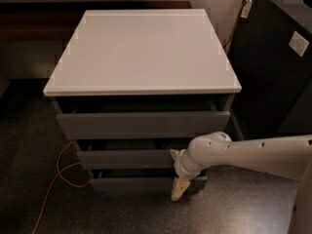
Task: Pick green can from middle drawer and place on counter
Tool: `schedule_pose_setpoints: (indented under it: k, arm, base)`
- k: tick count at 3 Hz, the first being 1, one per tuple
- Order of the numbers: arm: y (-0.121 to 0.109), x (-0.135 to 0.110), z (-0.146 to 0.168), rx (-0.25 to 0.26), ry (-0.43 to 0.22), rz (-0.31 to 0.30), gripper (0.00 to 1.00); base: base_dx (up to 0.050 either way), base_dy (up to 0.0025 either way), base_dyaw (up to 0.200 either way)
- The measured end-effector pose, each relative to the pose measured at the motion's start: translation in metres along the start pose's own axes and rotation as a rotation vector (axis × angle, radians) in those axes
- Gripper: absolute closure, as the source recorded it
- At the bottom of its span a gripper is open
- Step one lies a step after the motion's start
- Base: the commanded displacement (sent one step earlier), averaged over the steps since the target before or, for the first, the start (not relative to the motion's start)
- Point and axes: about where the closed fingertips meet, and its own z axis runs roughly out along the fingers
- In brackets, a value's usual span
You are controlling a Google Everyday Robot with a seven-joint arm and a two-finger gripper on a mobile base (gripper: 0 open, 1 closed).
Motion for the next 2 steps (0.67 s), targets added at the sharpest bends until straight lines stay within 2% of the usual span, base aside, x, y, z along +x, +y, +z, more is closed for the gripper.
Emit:
schedule_pose_setpoints:
  k: [2]
  arm:
    - [-0.03,0.024,0.024,0.036,0.029,0.022,0.0]
  base:
    - [0.0,0.0,0.0]
